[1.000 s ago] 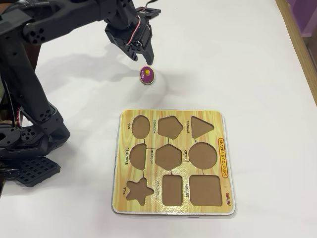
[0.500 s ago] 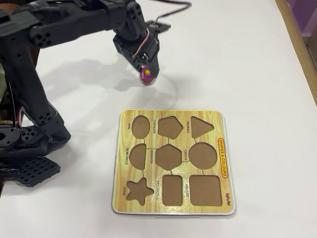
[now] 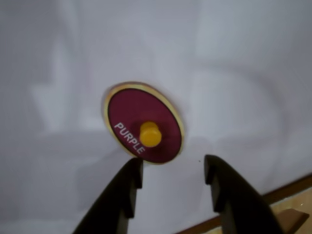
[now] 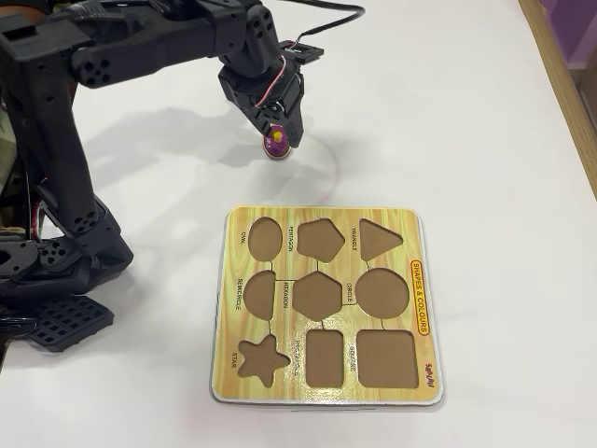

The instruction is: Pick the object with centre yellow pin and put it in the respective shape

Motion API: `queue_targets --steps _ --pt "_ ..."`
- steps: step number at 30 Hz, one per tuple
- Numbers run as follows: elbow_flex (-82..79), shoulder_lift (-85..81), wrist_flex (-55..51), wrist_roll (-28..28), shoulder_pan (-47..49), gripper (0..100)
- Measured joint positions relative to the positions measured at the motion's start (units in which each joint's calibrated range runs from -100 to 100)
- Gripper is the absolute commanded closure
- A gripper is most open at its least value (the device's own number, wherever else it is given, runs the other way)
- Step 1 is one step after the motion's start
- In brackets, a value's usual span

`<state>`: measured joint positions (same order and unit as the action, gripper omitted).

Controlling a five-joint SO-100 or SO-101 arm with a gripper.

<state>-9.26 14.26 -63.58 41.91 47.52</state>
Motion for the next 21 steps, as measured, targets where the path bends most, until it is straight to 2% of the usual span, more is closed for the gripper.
queue_targets --steps 21 --pt "0.0 2.49 0.0 0.0 4.68 85"
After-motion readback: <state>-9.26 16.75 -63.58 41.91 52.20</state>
